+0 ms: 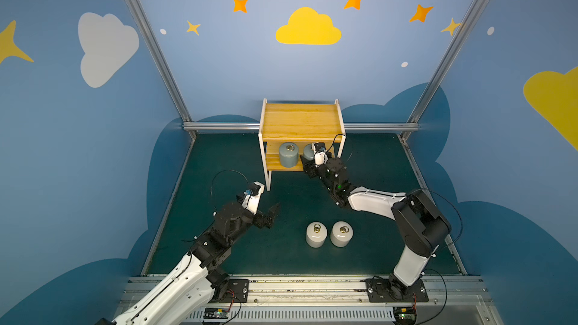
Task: Remove the tea canisters from the shelf
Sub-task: Pick up the tea canister from the shelf, then place the tea canister at the center of the board.
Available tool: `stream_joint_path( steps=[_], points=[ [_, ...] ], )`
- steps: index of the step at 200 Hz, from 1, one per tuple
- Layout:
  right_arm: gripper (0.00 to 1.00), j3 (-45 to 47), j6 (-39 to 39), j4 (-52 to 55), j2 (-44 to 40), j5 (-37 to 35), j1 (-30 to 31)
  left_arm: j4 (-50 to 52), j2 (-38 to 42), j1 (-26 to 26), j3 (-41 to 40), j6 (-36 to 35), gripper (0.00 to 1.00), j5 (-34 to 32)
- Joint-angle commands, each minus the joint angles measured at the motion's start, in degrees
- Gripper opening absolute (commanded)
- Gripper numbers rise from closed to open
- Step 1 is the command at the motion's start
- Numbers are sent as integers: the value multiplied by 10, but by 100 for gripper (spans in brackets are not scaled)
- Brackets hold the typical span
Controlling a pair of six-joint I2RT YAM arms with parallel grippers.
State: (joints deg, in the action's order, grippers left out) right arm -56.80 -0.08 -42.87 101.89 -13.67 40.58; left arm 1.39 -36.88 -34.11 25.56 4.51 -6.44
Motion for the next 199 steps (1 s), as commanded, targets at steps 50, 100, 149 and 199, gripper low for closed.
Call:
stream_joint_path(
  steps=[50, 100, 149, 199],
  points=[
    [66, 35, -4, -20, -47, -35, 43, 4, -3, 14, 2, 1, 100, -11],
    [67, 65, -5, -18, -81, -80, 82, 6, 4, 19, 3, 3, 100, -24],
    [66, 82, -11, -10, -106, -150, 152, 12, 13, 23, 9, -2, 100, -34],
    [66, 104, 10, -20, -106, -234, 241, 15, 46, 28, -1, 1, 100, -53]
  ],
)
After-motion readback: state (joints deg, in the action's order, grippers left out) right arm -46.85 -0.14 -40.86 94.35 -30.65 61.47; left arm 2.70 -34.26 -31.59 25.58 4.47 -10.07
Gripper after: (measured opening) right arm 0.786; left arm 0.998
